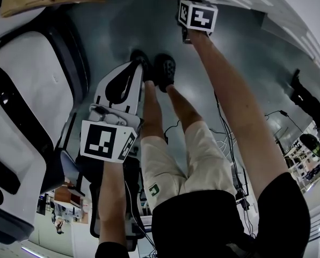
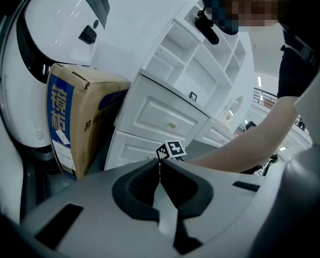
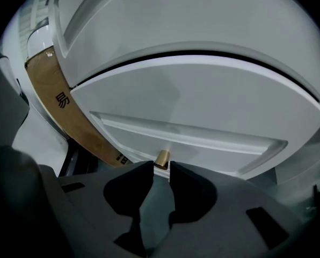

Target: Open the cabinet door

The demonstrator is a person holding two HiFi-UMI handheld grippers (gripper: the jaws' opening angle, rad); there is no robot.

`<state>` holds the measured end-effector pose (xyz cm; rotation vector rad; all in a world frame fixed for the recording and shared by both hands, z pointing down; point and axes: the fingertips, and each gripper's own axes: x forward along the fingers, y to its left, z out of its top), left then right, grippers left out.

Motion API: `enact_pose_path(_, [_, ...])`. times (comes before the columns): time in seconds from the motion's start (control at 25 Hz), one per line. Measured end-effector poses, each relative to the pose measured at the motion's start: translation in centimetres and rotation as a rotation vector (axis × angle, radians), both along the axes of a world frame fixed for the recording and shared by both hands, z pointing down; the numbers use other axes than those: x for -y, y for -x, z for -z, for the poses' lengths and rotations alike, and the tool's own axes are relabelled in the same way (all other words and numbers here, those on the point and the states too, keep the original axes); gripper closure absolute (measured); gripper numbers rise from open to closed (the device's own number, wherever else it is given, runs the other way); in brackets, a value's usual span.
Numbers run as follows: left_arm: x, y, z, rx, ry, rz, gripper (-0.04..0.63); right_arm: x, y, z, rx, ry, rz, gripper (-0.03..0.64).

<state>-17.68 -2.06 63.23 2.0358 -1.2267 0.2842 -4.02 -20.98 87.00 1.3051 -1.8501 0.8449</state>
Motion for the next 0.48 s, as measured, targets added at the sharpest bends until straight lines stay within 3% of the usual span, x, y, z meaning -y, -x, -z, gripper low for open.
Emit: enact_pose_path(0.48, [-0.19, -0.54, 0.12, -0.001, 0.001, -0.002, 0.568, -0.34, 0.07, 0.06, -0.012, 0.017, 0.045, 0.521])
